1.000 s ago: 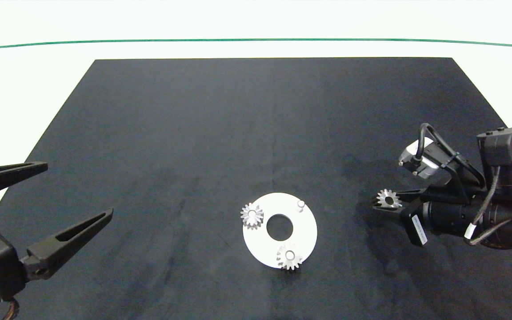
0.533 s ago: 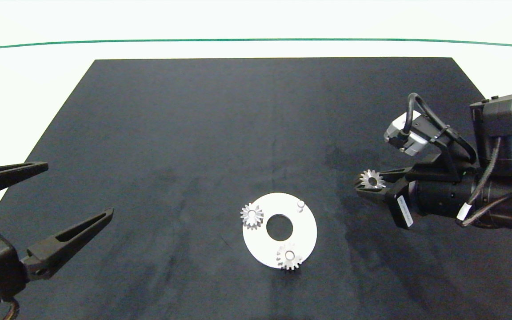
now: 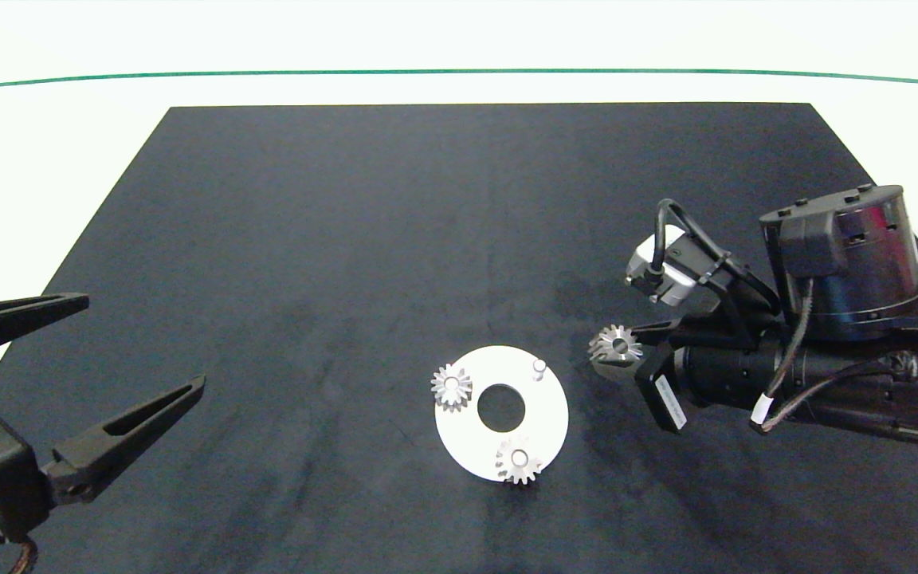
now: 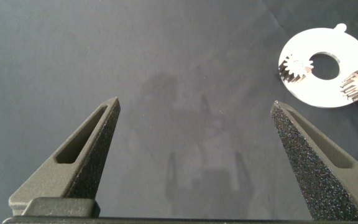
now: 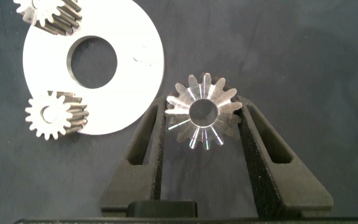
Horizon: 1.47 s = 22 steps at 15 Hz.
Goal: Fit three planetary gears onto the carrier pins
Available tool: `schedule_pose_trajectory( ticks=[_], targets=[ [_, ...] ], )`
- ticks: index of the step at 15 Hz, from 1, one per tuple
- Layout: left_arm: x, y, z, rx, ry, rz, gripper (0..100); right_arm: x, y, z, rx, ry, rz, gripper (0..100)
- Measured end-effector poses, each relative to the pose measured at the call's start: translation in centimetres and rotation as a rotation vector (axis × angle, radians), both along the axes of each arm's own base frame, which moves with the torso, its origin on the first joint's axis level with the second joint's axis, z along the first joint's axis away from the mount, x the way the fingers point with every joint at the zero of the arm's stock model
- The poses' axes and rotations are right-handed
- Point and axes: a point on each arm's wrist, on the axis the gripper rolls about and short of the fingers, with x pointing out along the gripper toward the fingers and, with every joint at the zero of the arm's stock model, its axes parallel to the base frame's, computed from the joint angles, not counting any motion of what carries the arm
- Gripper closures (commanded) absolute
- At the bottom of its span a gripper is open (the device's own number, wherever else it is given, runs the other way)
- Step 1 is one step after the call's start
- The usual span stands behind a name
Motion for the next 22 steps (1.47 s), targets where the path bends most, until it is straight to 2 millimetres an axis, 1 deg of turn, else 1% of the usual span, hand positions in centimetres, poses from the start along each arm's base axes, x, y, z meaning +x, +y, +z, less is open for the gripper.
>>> schedule_pose_trajectory(
  ticks=[4,8,12,22],
  targets=[
    [0.0,0.0,-0.1,0.003,0.005,0.0,0,0.7,0.6,-0.7,-0.007,0.007,0.003,100],
    [0.0,0.0,-0.1,0.003,0.004,0.0,0,1.0,1.4,-0.7,-0.006,0.006,0.019,100],
    [0.0,0.0,0.0,0.001,0.0,0.002,0,0.9,2.3,-0.6,-0.008,-0.002,0.034,100],
    [0.0,0.0,0.1,-0.002,-0.003,0.002,0,1.0,4.0,-1.4,-0.035,0.012,0.061,100]
  ],
)
